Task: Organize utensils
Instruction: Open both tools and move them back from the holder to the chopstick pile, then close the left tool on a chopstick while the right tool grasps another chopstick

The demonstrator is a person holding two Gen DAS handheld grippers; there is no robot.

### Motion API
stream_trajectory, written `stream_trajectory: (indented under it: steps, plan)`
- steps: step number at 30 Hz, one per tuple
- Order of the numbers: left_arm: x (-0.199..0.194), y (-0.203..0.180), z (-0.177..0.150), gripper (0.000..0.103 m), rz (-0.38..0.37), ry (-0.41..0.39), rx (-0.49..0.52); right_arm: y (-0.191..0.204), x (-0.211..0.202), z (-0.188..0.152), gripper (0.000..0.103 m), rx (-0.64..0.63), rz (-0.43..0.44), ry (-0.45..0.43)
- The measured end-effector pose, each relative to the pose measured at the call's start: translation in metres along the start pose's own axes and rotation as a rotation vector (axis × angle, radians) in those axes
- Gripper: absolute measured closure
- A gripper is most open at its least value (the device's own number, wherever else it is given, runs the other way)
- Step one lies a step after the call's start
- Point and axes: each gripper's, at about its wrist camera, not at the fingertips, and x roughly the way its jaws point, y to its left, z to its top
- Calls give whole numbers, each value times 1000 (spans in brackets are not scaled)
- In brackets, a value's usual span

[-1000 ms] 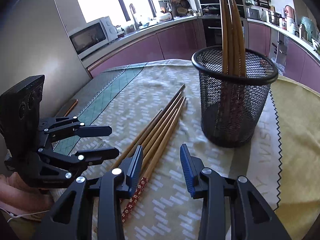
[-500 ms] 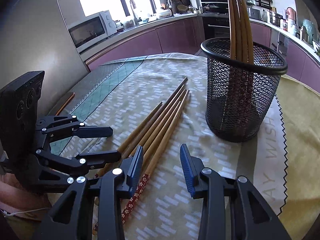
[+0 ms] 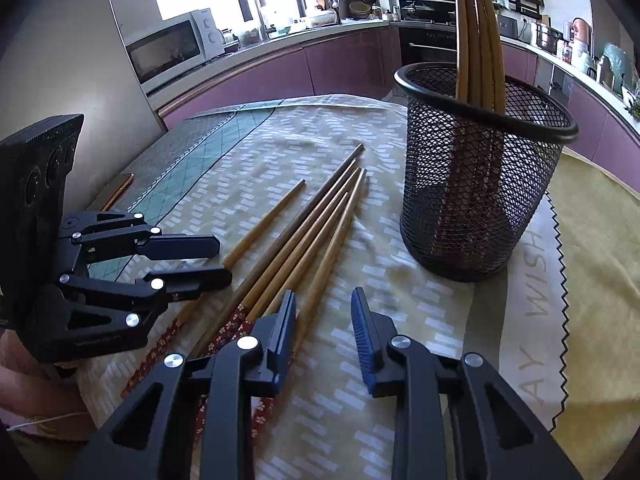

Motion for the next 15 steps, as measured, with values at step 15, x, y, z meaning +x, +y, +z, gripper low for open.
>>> stream_trajectory:
  steps: [15]
  plan:
    - [10, 3, 12, 89, 12, 5, -12, -5, 11, 12, 87, 21, -28, -6]
